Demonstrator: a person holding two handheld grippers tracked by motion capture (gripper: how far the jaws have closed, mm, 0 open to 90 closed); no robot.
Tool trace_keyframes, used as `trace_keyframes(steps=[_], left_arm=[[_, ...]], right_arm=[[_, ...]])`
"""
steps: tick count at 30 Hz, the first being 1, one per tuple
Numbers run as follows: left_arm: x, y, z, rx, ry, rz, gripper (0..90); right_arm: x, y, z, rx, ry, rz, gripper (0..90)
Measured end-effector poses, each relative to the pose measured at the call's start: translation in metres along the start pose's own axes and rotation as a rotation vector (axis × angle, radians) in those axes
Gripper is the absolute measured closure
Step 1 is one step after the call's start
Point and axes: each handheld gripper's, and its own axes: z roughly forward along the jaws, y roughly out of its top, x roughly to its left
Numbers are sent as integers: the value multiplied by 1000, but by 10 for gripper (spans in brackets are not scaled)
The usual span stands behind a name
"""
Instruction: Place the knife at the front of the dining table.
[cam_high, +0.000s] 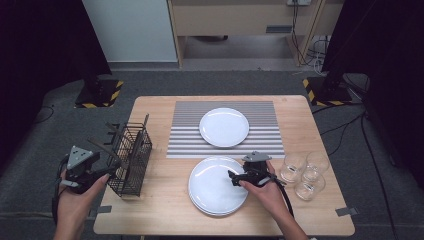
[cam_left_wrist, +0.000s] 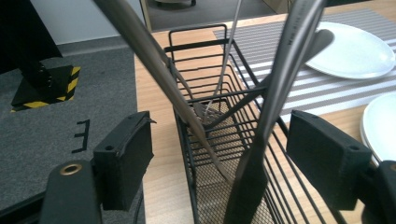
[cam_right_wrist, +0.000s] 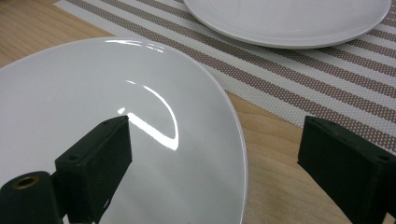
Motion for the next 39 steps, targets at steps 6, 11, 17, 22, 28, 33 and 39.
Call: trace_keyframes(steps=[6, 11, 17, 22, 28, 33, 39], left_arm=[[7, 3, 6, -5, 11, -10, 246], [11, 7, 10, -7, 15, -18, 282], [16, 10, 18, -3, 8, -35, 329], [18, 11, 23, -1, 7, -45, 379], [18, 12, 26, 3, 1, -43, 439], [21, 12, 28, 5, 1, -53, 481], [24, 12, 29, 6, -5, -57, 560]], right_arm=[[0, 0, 0, 2, -1, 3, 99], [0, 0, 1, 4, -1, -2, 99], [0, 0, 1, 6, 0, 1, 99], [0, -1, 2, 9, 4, 3, 99], [0, -1, 2, 15, 5, 6, 99], [0, -1, 3, 14, 5, 3, 99], [0, -1, 3, 18, 6, 7, 99]])
